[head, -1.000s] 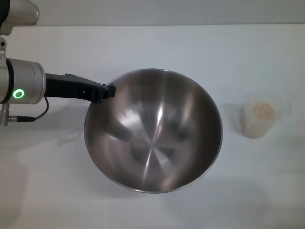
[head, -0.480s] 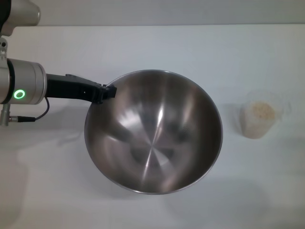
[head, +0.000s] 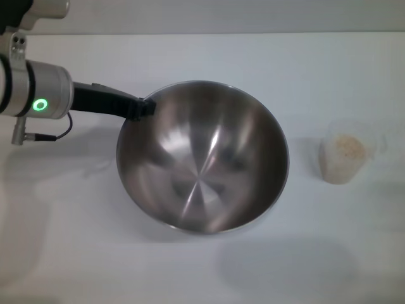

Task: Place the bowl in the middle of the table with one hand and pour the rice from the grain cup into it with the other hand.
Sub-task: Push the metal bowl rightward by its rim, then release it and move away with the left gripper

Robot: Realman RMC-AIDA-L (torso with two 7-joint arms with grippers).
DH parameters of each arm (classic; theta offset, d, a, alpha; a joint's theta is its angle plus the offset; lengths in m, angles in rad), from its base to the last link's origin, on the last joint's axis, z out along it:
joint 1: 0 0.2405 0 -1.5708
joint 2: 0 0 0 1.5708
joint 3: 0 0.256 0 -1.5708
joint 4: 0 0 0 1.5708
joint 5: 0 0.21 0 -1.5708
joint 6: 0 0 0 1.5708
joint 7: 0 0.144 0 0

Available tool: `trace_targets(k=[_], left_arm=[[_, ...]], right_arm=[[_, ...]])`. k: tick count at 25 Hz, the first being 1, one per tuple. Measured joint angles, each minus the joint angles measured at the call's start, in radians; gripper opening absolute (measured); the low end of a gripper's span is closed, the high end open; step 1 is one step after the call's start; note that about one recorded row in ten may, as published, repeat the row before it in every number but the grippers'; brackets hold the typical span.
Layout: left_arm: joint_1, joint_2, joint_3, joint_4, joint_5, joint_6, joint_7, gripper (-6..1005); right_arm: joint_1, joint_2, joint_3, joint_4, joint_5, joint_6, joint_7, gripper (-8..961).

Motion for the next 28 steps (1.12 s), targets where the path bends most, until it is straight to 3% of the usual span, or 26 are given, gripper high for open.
trace_targets(k=[8, 26, 28], left_arm=[[-0.103, 0.001, -0.072, 0.165, 0.021, 0.045, 0.053, 42], [-0.097, 0.000, -0.077, 0.175, 0.019, 0.075, 0.073, 61], [-0.095, 0.000, -0.077, 0.164, 0.012, 0.075, 0.095, 145]], right_arm=[[-0.003, 0.000, 0.000, -0.003, 0.002, 0.001, 0.000, 809], [0.016, -0.002, 0.000, -0.003, 0.001, 0.008, -0.004, 809], [0.018, -0.002, 0.000, -0.003, 0.001, 0.008, -0.005, 809]])
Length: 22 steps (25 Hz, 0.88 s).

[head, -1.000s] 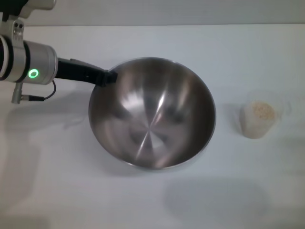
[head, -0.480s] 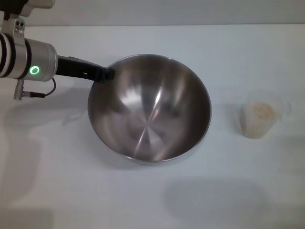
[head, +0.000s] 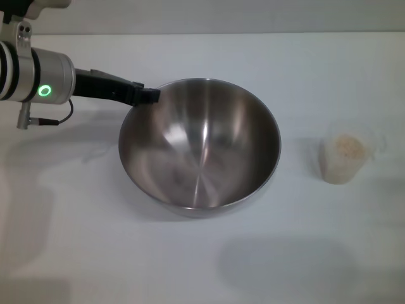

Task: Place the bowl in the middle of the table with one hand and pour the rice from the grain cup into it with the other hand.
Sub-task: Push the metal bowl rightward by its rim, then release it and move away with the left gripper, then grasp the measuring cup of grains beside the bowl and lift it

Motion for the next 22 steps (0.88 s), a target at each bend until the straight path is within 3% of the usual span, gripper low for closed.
trace_targets(k=[7, 11, 12, 14, 16, 17, 20, 21, 22], left_arm=[[0.054, -0.005, 0.002, -0.154, -0.038, 0.047, 0.099, 460], [0.169, -0.007, 0.079, -0.307, -0.038, 0.315, 0.158, 624], [0.169, -0.007, 0.079, -0.307, -0.038, 0.315, 0.158, 663], [0.293, -0.006, 0.229, -0.371, -0.036, 0.683, 0.233, 741], [0.417, -0.002, 0.445, -0.348, -0.018, 1.205, 0.293, 772], [0.417, -0.002, 0.445, -0.348, -0.018, 1.205, 0.293, 788], [0.465, -0.003, 0.575, -0.251, 0.023, 1.592, 0.250, 818], [0.491, -0.002, 0.639, -0.163, 0.058, 1.829, 0.146, 817], [0.491, -0.002, 0.639, -0.163, 0.058, 1.829, 0.146, 817]], right_arm=[[0.002, 0.000, 0.000, 0.000, 0.003, 0.000, -0.002, 809], [0.001, 0.000, 0.000, 0.000, 0.003, -0.004, -0.002, 809], [0.001, 0.000, 0.000, 0.000, 0.003, -0.004, -0.002, 809], [-0.002, 0.000, 0.000, 0.000, 0.003, -0.008, -0.002, 808], [-0.005, 0.000, 0.000, 0.000, 0.001, -0.011, 0.000, 808], [-0.005, 0.000, 0.000, 0.000, 0.001, -0.011, 0.000, 808], [-0.014, 0.001, -0.013, -0.004, -0.001, -0.017, -0.003, 808], [-0.022, 0.001, -0.040, -0.011, -0.002, -0.022, -0.005, 808], [-0.022, 0.001, -0.040, -0.011, -0.002, -0.022, -0.005, 808]])
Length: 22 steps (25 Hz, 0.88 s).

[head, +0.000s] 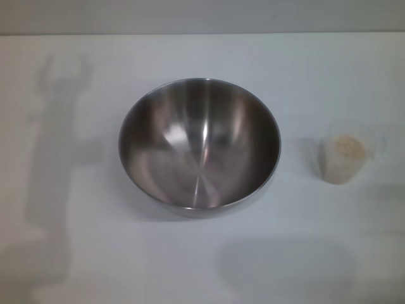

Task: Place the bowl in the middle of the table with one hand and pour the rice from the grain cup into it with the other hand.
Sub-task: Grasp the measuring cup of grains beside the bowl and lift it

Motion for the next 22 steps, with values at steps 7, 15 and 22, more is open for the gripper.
trace_targets(k=[7, 15, 22], left_arm=[[-0.015, -0.002, 0.052, 0.559, 0.242, 0.559, -0.589, 813], [-0.072, -0.011, 0.053, 0.842, 0.243, 0.700, -0.754, 813], [-0.068, -0.011, 0.057, 0.850, 0.244, 0.710, -0.756, 813]], right_arm=[[-0.047, 0.000, -0.152, -0.041, 0.000, -0.029, -0.001, 808], [-0.070, 0.000, -0.260, -0.055, 0.000, 0.048, -0.004, 808], [-0.028, -0.001, -0.286, -0.053, 0.000, 0.192, -0.004, 808]])
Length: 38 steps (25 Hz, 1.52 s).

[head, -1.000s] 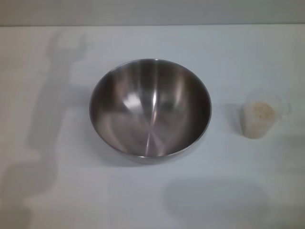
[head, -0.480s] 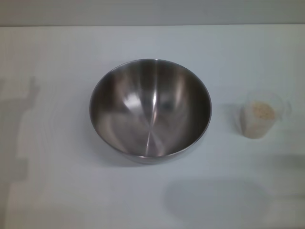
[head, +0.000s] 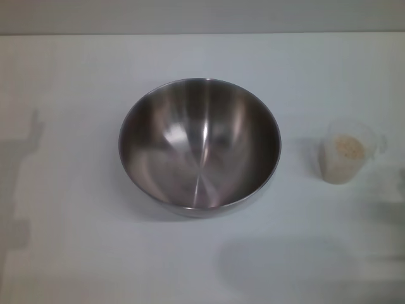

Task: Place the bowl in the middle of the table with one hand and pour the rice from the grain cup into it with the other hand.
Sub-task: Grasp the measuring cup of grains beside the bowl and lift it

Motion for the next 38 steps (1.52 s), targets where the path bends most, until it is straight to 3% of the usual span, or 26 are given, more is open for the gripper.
trace_targets(k=[22, 38], left_arm=[[-0.007, -0.002, 0.002, 0.028, 0.000, -0.001, -0.041, 813], [-0.001, -0.002, 0.006, 0.026, -0.001, 0.008, -0.041, 813]], right_arm=[[0.100, -0.001, -0.046, 0.009, 0.000, 0.199, -0.022, 809], [0.128, 0.001, -0.046, 0.009, 0.000, 0.221, -0.023, 808]])
